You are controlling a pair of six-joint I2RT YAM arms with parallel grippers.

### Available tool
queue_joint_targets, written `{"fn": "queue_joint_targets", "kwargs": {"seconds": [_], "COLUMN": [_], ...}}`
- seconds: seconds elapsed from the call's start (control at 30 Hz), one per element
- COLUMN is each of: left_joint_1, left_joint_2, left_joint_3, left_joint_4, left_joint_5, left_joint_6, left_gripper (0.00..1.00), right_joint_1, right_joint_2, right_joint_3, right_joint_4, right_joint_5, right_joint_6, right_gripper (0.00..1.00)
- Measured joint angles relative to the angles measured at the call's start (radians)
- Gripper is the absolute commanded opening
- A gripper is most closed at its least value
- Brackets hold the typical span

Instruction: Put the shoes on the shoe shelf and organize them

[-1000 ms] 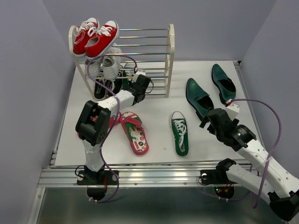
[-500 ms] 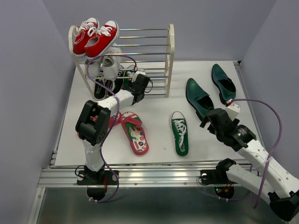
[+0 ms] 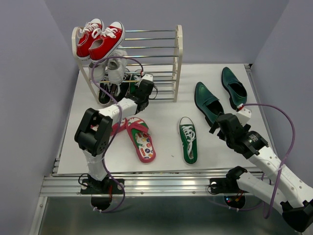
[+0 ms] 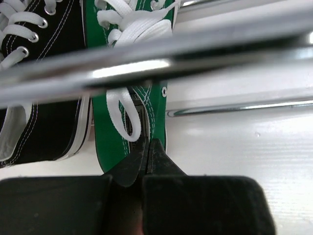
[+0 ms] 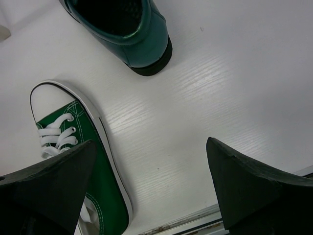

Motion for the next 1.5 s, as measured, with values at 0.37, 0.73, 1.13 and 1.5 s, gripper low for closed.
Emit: {"fn": "queue_joint_targets", "kwargs": {"seconds": [0.37,0.73,1.13,1.5], "left_joint_1": [0.008,0.008,0.015,-0.007], "left_joint_2": [-0.077,-0.077,-0.199,-0.542], "left_joint_3": [-0.113,-0.058,0.007,-0.197], "left_joint_4": [0.069,0.027,-0.087,-0.243], "left_joint_5": [0.023,-0.008,-0.008,0.143], "left_joint_6": [0.028,-0.021,-0.148,-0.408], "left_gripper": [0.0,0.92,0.93,0.99], "right_joint_1": [0.0,0.0,0.0,0.002], "right_joint_2": [0.015,0.021,0.022,0.087], "right_joint_3": [-0.009,-0.009,0.005,0.043], "right_joint_4": [0.034,0.042,0.021,-0.035], "right_joint_5": [0.011,0.013,-0.052,-0.292], "right_joint_6": [-0.016,-0.022,-0.053,-0.172], "right_gripper": [1.0,1.0,1.0,1.0]}}
